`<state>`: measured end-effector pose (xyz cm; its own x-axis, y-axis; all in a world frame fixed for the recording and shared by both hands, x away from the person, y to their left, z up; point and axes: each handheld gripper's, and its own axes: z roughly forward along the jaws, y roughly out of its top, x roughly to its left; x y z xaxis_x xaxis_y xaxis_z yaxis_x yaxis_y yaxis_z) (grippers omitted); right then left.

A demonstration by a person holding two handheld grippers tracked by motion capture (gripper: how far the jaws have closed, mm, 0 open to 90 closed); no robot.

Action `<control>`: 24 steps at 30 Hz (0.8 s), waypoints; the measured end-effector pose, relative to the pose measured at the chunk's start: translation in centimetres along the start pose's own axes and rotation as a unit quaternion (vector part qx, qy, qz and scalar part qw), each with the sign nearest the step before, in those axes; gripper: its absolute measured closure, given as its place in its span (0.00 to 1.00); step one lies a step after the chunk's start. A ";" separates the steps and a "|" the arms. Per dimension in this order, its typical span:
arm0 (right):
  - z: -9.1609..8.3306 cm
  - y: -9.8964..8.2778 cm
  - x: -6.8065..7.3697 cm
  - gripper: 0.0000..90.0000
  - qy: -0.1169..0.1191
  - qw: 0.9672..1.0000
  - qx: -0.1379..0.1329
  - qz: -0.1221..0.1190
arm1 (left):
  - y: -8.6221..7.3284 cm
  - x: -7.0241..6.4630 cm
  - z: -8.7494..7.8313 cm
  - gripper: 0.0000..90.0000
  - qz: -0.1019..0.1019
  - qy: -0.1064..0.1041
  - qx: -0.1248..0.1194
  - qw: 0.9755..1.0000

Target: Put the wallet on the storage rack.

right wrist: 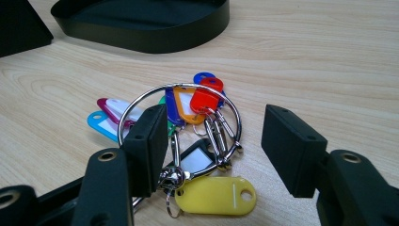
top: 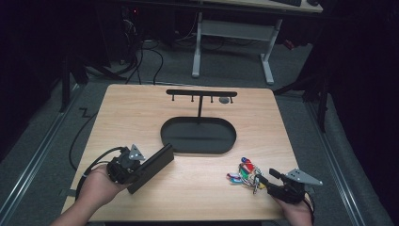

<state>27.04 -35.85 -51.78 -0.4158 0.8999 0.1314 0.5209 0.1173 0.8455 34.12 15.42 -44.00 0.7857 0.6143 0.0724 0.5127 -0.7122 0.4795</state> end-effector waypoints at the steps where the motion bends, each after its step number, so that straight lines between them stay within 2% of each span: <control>1: 0.0 0.0 0.0 0.47 0.000 1.000 0.000 0.000 | 0.0 -0.1 0.0 0.81 0.004 0.002 0.001 1.000; 4: 0.0 0.0 0.0 0.46 -0.001 1.000 0.000 0.000 | 0.1 -0.1 0.0 0.81 0.016 0.007 0.001 1.000; 15: 0.0 0.0 -0.1 0.47 0.000 1.000 0.001 -0.001 | 0.3 0.1 0.1 0.82 0.019 0.009 0.009 1.000; 17: 0.0 0.0 0.0 0.47 0.000 1.000 0.002 0.000 | 0.3 0.2 0.1 0.82 0.016 0.004 0.008 1.000; 24: 0.0 0.0 0.0 0.47 -0.001 1.000 0.001 0.000 | 0.3 0.0 -0.1 0.83 0.031 0.016 0.001 0.999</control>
<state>27.06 -35.87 -51.83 -0.4144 0.9009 0.1292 0.5225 0.1192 0.8443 34.22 15.20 -43.80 0.8046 0.5792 0.1308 0.4633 -0.7501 0.4719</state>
